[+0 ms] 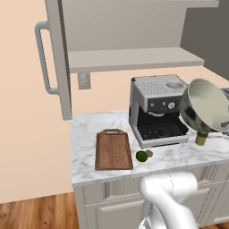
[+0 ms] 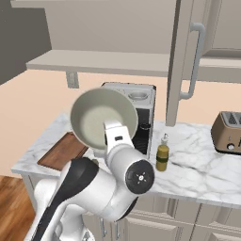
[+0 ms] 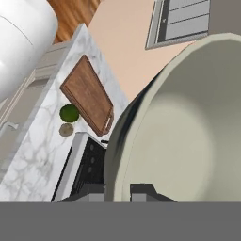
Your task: Open the cabinet. Place the bowl and condiment on the counter. Then place the lime and garlic on the cutting board.
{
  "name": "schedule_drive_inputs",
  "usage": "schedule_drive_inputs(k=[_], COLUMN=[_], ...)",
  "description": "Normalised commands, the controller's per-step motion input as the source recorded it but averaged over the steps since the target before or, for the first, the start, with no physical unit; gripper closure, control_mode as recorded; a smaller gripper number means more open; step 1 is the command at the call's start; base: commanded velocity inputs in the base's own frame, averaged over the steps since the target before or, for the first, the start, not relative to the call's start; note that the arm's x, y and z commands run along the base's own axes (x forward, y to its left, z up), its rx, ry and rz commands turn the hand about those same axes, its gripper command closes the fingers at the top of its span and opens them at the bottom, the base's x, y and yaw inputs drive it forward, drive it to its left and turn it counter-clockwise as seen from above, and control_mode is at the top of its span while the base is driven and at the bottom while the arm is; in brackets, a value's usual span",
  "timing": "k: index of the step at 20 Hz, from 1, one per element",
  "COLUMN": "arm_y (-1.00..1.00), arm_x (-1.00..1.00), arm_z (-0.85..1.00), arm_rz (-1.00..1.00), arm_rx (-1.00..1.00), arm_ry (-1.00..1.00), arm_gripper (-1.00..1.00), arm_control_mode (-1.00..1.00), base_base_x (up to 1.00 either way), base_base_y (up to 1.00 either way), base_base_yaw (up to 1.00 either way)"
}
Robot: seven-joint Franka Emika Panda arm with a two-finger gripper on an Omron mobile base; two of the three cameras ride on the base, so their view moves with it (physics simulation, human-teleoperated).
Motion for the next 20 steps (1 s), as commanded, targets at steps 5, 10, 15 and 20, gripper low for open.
schedule_drive_inputs(k=[5,10,15,20], arm_y=[-0.07,-0.11,-0.13,-0.16], arm_x=[0.00,-0.01,-0.07,-0.09], arm_z=[-0.19,-0.23,-0.22,-0.22], arm_rz=[0.02,0.01,0.00,0.00], arm_rx=[0.00,0.00,0.00,0.00], arm_ry=[-0.07,-0.06,-0.03,-0.03], arm_gripper=[1.00,1.00,1.00,1.00], arm_control_mode=[-1.00,-1.00,-1.00,-1.00], base_base_x=[0.00,0.00,0.00,0.00], base_base_y=[0.00,0.00,0.00,0.00], base_base_yaw=[0.00,0.00,0.00,0.00])
